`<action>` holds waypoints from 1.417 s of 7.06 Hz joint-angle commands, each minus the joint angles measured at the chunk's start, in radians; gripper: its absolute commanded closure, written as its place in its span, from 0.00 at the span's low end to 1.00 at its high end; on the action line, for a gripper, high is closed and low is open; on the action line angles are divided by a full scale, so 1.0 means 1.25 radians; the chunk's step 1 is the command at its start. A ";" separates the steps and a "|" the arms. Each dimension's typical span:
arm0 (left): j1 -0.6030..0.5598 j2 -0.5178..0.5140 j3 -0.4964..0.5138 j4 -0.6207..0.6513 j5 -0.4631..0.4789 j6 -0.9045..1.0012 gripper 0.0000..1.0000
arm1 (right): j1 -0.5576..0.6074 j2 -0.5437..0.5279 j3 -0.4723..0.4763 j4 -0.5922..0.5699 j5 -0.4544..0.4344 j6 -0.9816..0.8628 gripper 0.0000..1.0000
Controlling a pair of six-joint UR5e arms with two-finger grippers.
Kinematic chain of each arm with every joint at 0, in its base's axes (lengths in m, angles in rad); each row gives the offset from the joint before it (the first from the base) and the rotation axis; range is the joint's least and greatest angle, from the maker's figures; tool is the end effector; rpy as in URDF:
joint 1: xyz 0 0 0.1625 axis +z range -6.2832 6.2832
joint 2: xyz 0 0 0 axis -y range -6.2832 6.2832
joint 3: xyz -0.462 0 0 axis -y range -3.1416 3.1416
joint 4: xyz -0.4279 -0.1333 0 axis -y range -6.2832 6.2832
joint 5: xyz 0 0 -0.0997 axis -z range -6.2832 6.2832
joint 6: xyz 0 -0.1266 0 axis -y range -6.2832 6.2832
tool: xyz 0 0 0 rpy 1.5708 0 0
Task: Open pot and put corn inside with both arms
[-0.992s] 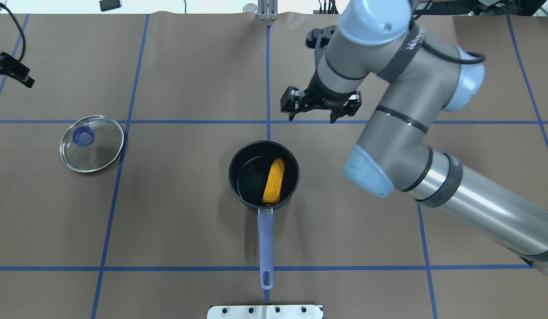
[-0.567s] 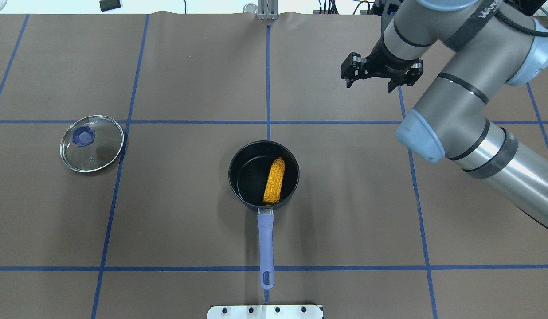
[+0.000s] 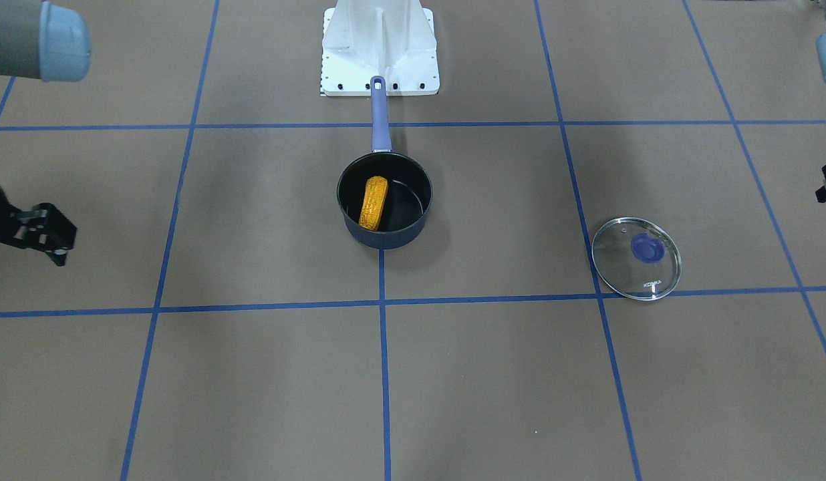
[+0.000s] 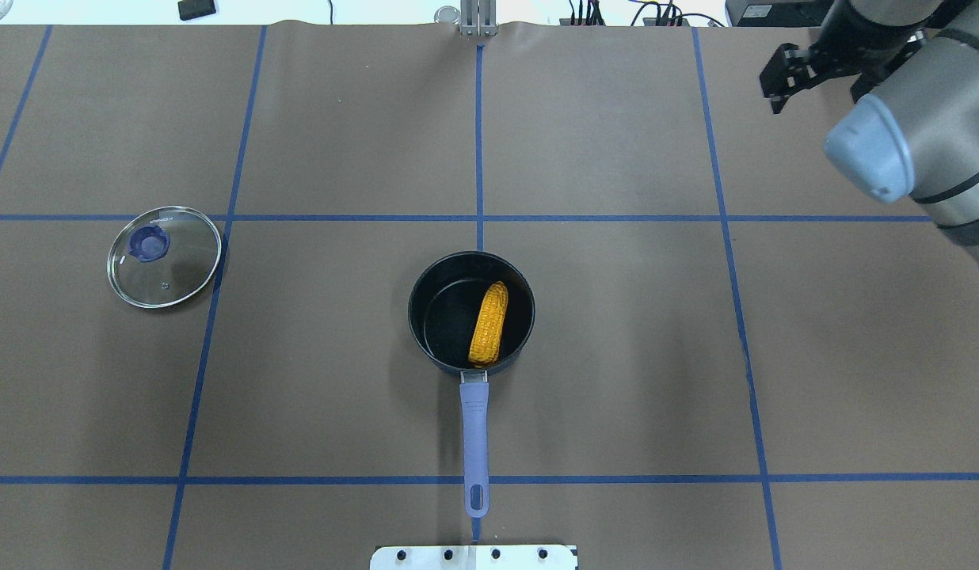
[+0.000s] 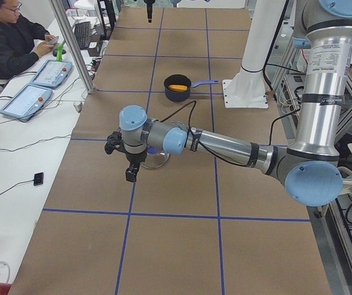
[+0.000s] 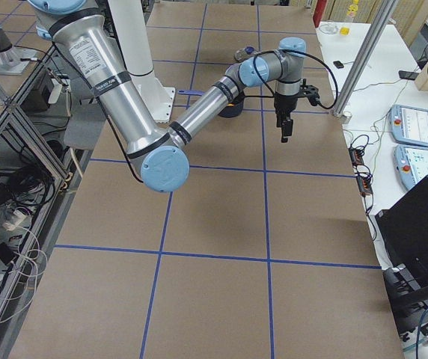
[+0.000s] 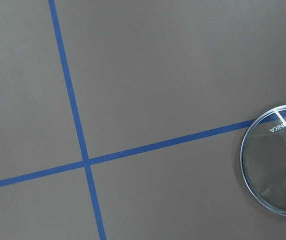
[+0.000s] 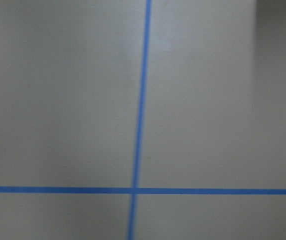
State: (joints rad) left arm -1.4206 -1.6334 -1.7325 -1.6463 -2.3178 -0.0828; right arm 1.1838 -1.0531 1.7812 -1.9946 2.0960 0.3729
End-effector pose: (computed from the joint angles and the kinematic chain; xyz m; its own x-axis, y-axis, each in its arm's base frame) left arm 0.0384 -0.5694 0.5877 0.7049 0.2290 -0.6713 -0.0849 0.9669 0.2406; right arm -0.1905 -0.6523 0.3538 0.8246 -0.1118 0.5546 0.0641 0.9924 0.1048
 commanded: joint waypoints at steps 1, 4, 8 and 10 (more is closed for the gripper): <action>-0.007 0.008 -0.001 0.000 0.000 0.001 0.00 | 0.095 -0.079 -0.023 -0.021 0.150 -0.109 0.00; -0.010 0.010 -0.001 -0.001 0.000 0.000 0.00 | 0.116 -0.239 -0.022 0.113 0.155 -0.144 0.00; -0.017 0.019 0.009 0.032 0.000 0.013 0.00 | 0.144 -0.416 -0.022 0.318 0.157 -0.139 0.00; -0.023 0.037 0.009 0.038 0.001 0.045 0.00 | 0.156 -0.420 -0.022 0.316 0.155 -0.139 0.00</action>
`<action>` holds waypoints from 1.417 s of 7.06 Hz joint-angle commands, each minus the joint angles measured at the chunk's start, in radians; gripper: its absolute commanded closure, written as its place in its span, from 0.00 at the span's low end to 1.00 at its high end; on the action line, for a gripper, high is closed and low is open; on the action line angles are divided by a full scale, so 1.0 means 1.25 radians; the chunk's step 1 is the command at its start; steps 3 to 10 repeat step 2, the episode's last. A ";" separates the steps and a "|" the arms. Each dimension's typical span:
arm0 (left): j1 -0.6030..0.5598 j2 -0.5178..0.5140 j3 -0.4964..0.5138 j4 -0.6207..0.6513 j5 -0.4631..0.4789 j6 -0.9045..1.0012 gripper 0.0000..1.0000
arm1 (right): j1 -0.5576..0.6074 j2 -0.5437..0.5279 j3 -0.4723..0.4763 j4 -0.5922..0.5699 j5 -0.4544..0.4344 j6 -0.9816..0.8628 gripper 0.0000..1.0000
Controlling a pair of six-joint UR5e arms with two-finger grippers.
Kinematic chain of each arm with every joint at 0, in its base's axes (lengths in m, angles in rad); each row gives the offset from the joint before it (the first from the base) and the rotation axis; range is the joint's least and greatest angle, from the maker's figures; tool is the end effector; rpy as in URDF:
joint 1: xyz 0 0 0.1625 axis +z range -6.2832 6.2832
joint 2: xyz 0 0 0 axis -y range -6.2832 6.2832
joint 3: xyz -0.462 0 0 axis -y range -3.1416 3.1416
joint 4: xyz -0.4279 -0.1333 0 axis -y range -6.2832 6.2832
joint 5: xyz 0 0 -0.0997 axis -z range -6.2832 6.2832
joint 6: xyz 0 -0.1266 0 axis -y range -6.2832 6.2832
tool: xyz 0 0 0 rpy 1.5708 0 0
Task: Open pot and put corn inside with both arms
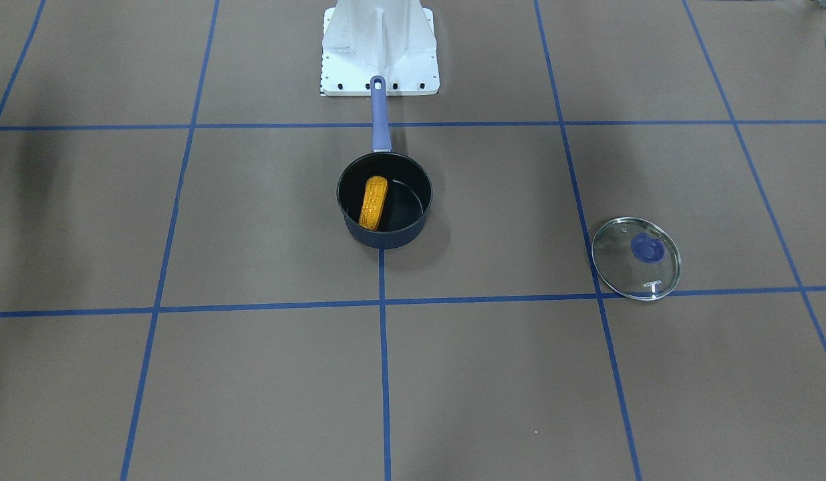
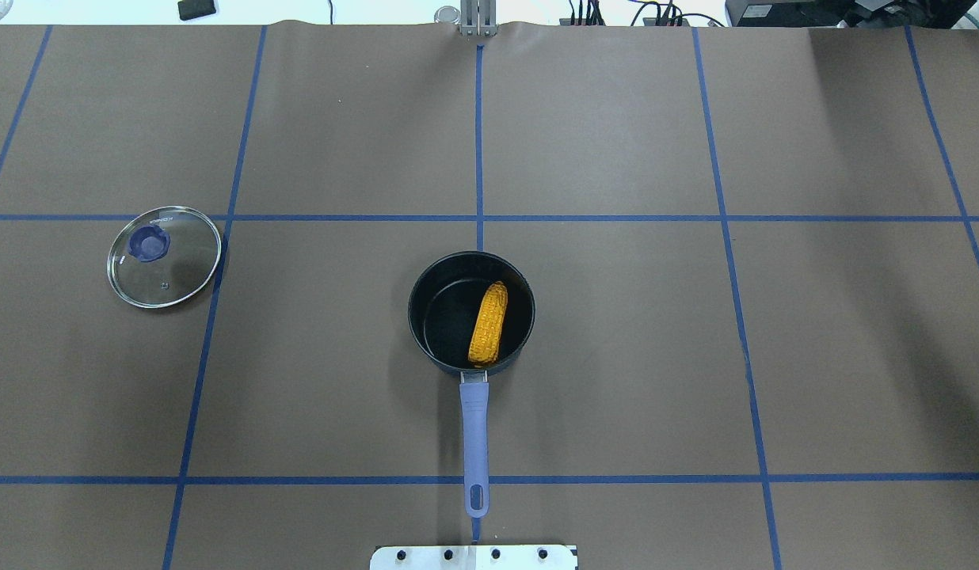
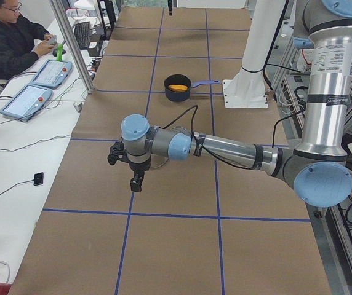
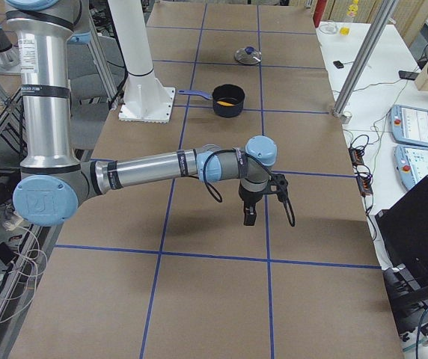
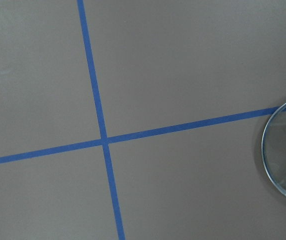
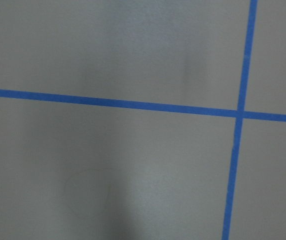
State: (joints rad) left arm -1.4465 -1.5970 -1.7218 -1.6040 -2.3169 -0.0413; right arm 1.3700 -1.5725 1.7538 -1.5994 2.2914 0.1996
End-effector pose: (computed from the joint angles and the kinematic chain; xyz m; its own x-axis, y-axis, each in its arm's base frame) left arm 0.0212 -0.5518 0.6190 0.7155 0.1915 -0.6719 -0.0918 0.9791 0.1813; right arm -0.0576 -0.5323 0.6262 0.7412 -0.0513 0.6694 0.0512 0.9985 0.0198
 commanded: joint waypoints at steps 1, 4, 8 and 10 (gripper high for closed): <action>-0.002 0.009 -0.001 0.004 0.000 0.012 0.00 | 0.008 -0.005 0.000 0.000 -0.001 -0.001 0.00; -0.002 0.009 -0.001 0.004 0.000 0.012 0.00 | 0.008 -0.005 0.001 0.000 0.000 -0.001 0.00; -0.002 0.009 -0.001 0.004 0.000 0.012 0.00 | 0.008 -0.005 0.001 0.000 0.000 -0.001 0.00; -0.002 0.009 -0.001 0.004 0.000 0.012 0.00 | 0.008 -0.005 0.001 0.000 0.000 -0.001 0.00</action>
